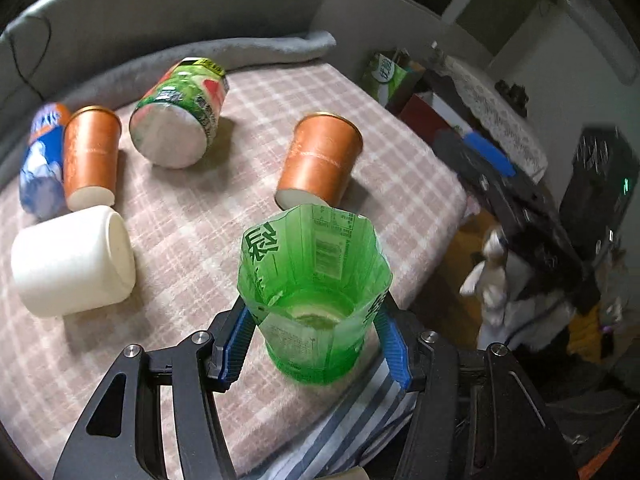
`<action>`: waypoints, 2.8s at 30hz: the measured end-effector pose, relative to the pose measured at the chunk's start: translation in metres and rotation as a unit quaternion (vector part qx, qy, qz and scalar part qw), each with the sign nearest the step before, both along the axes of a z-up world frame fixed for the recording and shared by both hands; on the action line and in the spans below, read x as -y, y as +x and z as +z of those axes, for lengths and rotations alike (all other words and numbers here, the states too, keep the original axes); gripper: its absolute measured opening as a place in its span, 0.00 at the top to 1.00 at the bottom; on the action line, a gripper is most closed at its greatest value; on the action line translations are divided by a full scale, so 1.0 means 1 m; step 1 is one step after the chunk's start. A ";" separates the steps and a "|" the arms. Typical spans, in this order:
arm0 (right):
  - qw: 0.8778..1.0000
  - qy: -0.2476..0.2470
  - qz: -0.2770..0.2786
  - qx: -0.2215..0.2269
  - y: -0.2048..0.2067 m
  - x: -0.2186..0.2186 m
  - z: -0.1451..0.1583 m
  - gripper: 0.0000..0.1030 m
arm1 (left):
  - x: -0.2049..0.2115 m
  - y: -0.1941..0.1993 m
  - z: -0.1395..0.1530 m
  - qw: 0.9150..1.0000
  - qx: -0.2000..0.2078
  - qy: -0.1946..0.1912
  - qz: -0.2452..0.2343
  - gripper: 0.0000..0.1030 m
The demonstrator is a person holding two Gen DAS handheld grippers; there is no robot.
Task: Flip cup upright
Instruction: 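Lower the green cup onto the table and open the left gripper, then close the right gripper around the lying green tea bottle cup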
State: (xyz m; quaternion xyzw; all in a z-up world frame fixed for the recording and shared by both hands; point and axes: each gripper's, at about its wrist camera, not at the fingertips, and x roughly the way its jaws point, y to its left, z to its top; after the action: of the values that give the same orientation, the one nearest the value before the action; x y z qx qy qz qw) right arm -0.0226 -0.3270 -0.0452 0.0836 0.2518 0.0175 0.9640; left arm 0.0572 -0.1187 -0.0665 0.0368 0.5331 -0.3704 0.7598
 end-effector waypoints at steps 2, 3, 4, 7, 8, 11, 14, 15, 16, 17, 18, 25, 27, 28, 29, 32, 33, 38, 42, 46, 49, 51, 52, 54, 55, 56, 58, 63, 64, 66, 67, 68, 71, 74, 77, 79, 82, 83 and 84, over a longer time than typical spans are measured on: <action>1.000 -0.005 0.000 -0.001 0.001 -0.002 0.000 0.00 | -0.001 0.008 -0.002 1.000 -0.002 -0.002 0.007 0.45; 1.000 -0.005 0.001 -0.001 0.002 -0.003 0.000 0.00 | -0.001 0.012 -0.003 1.000 0.002 0.003 0.011 0.45; 1.000 -0.006 0.001 -0.002 0.002 -0.003 0.000 0.00 | -0.002 0.016 -0.005 1.000 0.001 0.007 0.017 0.45; 1.000 -0.007 0.000 -0.002 0.004 -0.003 0.001 0.00 | -0.005 0.027 -0.010 1.000 -0.006 0.002 0.024 0.44; 1.000 -0.007 0.000 -0.002 0.004 -0.003 0.001 0.00 | -0.006 0.030 -0.011 1.000 -0.004 0.002 0.028 0.43; 1.000 -0.008 0.002 -0.005 0.005 -0.004 0.000 0.00 | -0.007 0.039 -0.013 0.999 -0.006 0.000 0.037 0.43; 1.000 -0.011 0.004 -0.007 0.006 -0.005 0.000 0.00 | -0.010 0.044 -0.017 0.999 -0.009 -0.001 0.046 0.43; 1.000 -0.011 0.006 -0.008 0.007 -0.006 0.000 0.00 | -0.011 0.046 -0.018 0.999 -0.006 0.003 0.050 0.43; 1.000 -0.009 0.009 -0.009 0.008 -0.006 0.000 0.00 | -0.013 0.047 -0.019 0.999 -0.006 0.006 0.053 0.43; 1.000 -0.007 0.012 -0.011 0.009 -0.007 0.000 0.00 | -0.012 0.049 -0.018 0.998 -0.009 0.005 0.055 0.41; 1.000 -0.004 0.017 -0.014 0.010 -0.008 0.000 0.00 | -0.014 0.050 -0.019 0.998 -0.014 0.003 0.057 0.41; 0.991 0.070 0.091 -0.072 0.034 -0.016 -0.002 0.00 | -0.026 0.047 -0.013 0.998 -0.004 -0.006 0.060 0.33; 0.981 0.105 0.128 -0.105 0.045 -0.021 -0.003 0.00 | -0.033 0.042 -0.007 0.997 0.010 -0.006 0.070 0.33; 0.974 0.120 0.147 -0.123 0.052 -0.023 -0.003 0.00 | -0.038 0.039 -0.003 0.997 0.015 -0.010 0.079 0.33; 0.967 0.136 0.160 -0.144 0.059 -0.026 -0.004 0.00 | -0.043 0.035 0.001 0.996 0.021 -0.015 0.086 0.33; 0.947 0.159 0.189 -0.204 0.087 -0.036 -0.010 0.00 | -0.060 0.016 0.010 0.992 0.047 -0.022 0.112 0.33; 0.945 0.155 0.193 -0.214 0.096 -0.041 -0.010 0.00 | -0.066 0.009 0.012 0.991 0.053 -0.024 0.121 0.33; 0.925 0.145 0.222 -0.273 0.135 -0.064 -0.022 0.00 | -0.093 -0.022 0.007 0.984 0.058 -0.032 0.167 0.33; 0.897 0.157 0.237 -0.339 0.153 -0.082 -0.039 0.03 | -0.114 -0.036 0.000 0.976 0.054 -0.047 0.207 0.33; 0.882 0.141 0.243 -0.378 0.164 -0.100 -0.045 0.07 | -0.125 -0.042 -0.006 0.973 0.051 -0.051 0.218 0.33; 0.881 0.119 0.240 -0.389 0.170 -0.111 -0.046 0.09 | -0.125 -0.045 -0.003 0.973 0.061 -0.047 0.217 0.33; 0.876 0.116 0.235 -0.405 0.173 -0.114 -0.050 0.11 | -0.126 -0.046 0.001 0.972 0.069 -0.050 0.217 0.33; 0.873 0.113 0.232 -0.413 0.175 -0.116 -0.052 0.12 | -0.127 -0.046 0.002 0.972 0.072 -0.052 0.219 0.33; 0.869 0.102 0.230 -0.426 0.177 -0.121 -0.057 0.16 | -0.129 -0.046 0.004 0.971 0.077 -0.056 0.221 0.33; 0.868 0.095 0.229 -0.430 0.179 -0.124 -0.059 0.16 | -0.130 -0.047 0.004 0.970 0.079 -0.057 0.221 0.33; 0.868 0.090 0.228 -0.432 0.180 -0.128 -0.061 0.16 | -0.131 -0.047 0.005 0.970 0.080 -0.059 0.221 0.33; 0.871 0.071 0.224 -0.432 0.183 -0.135 -0.063 0.16 | -0.133 -0.048 0.005 0.970 0.080 -0.061 0.221 0.33; 0.870 0.049 0.222 -0.437 0.189 -0.148 -0.066 0.23 | -0.136 -0.050 0.004 0.969 0.080 -0.065 0.224 0.33; 0.870 0.043 0.223 -0.439 0.190 -0.151 -0.067 0.26 | -0.136 -0.050 0.005 0.969 0.082 -0.066 0.225 0.33; 0.865 0.034 0.224 -0.447 0.192 -0.154 -0.071 0.36 | -0.138 -0.051 0.007 0.968 0.085 -0.069 0.227 0.33; 0.863 0.028 0.224 -0.451 0.195 -0.156 -0.072 0.36 | -0.139 -0.052 0.008 0.967 0.086 -0.069 0.228 0.33; 0.863 0.021 0.223 -0.453 0.195 -0.157 -0.074 0.37 | -0.139 -0.052 0.009 0.967 0.087 -0.069 0.228 0.33; 0.862 0.007 0.229 -0.453 0.196 -0.164 -0.075 0.37 | -0.140 -0.052 0.010 0.967 0.089 -0.071 0.228 0.33; 0.865 -0.004 0.233 -0.444 0.194 -0.166 -0.074 0.39 | -0.140 -0.052 0.011 0.966 0.089 -0.070 0.231 0.33; 0.871 0.002 0.237 -0.431 0.189 -0.162 -0.069 0.39 | -0.142 -0.054 0.013 0.965 0.092 -0.070 0.234 0.33; 0.879 0.013 0.240 -0.411 0.182 -0.153 -0.059 0.39 | -0.143 -0.054 0.014 0.965 0.092 -0.073 0.236 0.33; 0.905 0.005 0.242 -0.350 0.167 -0.146 -0.044 0.39 | -0.144 -0.054 0.015 0.963 0.094 -0.074 0.241 0.33; 0.912 0.005 0.243 -0.332 0.162 -0.144 -0.040 0.39 | -0.143 -0.053 0.014 0.963 0.094 -0.074 0.242 0.33; 0.920 0.010 0.240 -0.311 0.156 -0.141 -0.036 0.39 | -0.142 -0.053 0.014 0.963 0.094 -0.073 0.243 0.33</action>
State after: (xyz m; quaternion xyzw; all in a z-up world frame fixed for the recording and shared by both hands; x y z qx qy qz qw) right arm 0.1338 -0.1861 -0.0809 0.0311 0.5511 0.2240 0.8032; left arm 0.0039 0.0234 -0.0525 -0.1147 0.4238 -0.2073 0.8742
